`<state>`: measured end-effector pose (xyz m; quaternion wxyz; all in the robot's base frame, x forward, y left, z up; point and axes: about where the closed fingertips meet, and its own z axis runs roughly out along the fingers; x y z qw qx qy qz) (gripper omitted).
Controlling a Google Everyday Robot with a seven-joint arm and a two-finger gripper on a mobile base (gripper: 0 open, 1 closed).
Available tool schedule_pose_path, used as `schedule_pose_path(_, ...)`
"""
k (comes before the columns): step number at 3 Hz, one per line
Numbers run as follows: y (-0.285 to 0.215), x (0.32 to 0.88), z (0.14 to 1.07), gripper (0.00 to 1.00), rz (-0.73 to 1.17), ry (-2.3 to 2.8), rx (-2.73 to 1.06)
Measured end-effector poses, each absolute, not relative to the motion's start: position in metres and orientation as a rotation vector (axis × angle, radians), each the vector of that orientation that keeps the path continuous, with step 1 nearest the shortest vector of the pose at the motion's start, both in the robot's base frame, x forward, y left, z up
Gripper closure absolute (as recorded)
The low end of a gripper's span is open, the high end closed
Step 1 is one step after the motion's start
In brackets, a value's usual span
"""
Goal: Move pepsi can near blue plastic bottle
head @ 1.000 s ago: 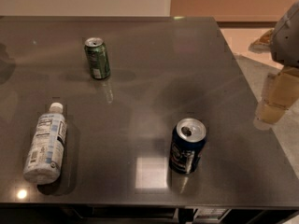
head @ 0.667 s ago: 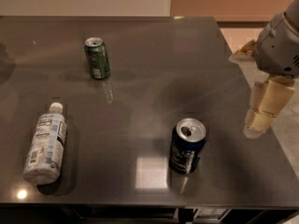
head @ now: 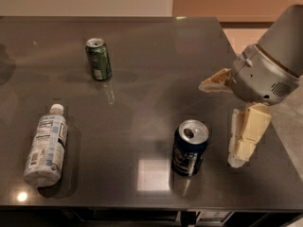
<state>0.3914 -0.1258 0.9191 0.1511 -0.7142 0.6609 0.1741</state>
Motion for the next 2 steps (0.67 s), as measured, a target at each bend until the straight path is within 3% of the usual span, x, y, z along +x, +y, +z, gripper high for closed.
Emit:
schedule_pose_path(1, -0.107, 0.376, 0.909, 0.0, 0.611, 1.826, -2.089)
schedule_pose_path(2, -0.091, 0.364, 0.899, 0.06, 0.668, 1.781, -2.121)
